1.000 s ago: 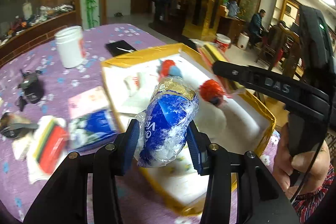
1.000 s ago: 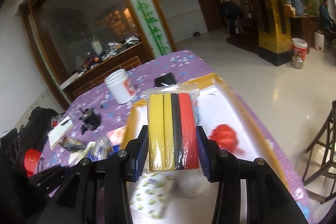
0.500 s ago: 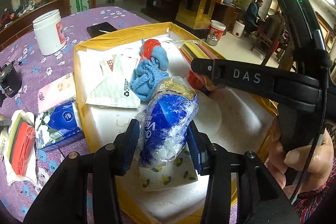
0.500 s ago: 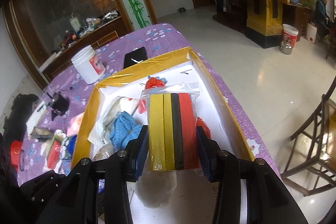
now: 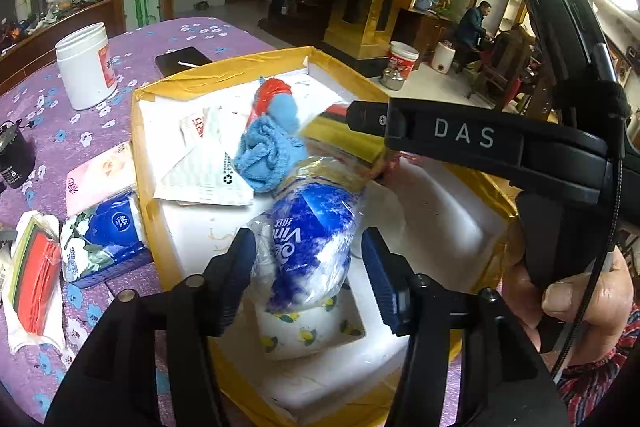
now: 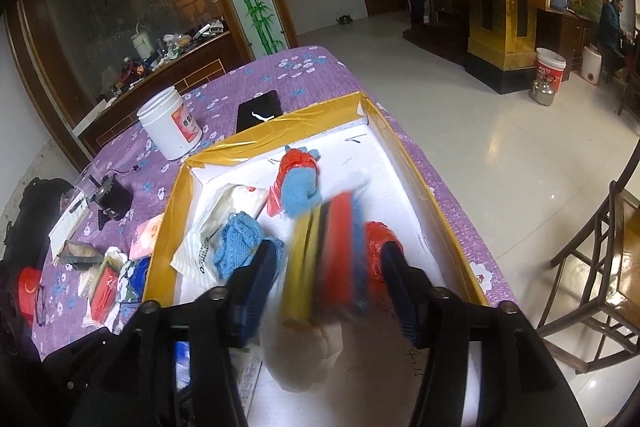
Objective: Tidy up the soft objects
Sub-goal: 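Drop the bottle into the tray with the left gripper while the right gripper drops the sponge pack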
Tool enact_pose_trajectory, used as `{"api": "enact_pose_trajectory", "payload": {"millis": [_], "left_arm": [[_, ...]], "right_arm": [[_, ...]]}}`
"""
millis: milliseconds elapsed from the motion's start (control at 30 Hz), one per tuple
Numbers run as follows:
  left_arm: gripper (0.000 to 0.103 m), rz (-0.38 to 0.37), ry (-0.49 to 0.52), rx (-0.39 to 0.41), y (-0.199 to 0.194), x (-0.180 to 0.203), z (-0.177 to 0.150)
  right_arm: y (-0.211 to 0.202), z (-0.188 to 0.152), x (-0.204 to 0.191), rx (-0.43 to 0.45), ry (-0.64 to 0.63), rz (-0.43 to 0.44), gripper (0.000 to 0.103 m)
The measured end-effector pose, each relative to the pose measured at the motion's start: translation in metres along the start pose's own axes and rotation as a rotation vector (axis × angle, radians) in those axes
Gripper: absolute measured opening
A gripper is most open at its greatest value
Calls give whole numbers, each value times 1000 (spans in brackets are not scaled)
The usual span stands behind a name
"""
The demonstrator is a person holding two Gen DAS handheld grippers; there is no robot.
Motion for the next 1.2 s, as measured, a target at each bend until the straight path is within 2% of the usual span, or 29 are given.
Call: {"api": "enact_pose_trajectory", "payload": {"millis": [333,567,800,833,900,933,1100,1200], "left_arm": [[54,-25,38,32,-28,3,-6],[54,-23,5,28,-44,-20,-15],[55,13,-48,33,-62,-63,-27],[57,23,-60,31,-65,-72,-30],[70,44,-82,33,-69,-88,-34],[72,63,-98,38,-71,-99,-38],[72,147,-149,26,-76,-149,-51],[72,185,-166,-13,-70,-175,-54]], "right_arm": [[-32,0,-12,74,6,53,61],[-44,-3,-34,94,-4,111,64],[-38,-11,-69,67,-58,158,65],[-37,-13,-75,60,-69,168,65],[-33,-18,-86,49,-86,179,65],[-32,-20,-91,43,-95,186,65],[-22,-32,-117,4,-144,214,65],[-17,-40,-128,-18,-164,231,66]]}}
Point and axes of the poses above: each gripper's, at about its wrist camera, not at the fingertips, and y roughly the way its jaws point, x to its right, z to its top, the point moved 2 cm from there along y, roughly the way its jaws point, and after that the axes turned 11 degrees about z, right-handed, at the moved point
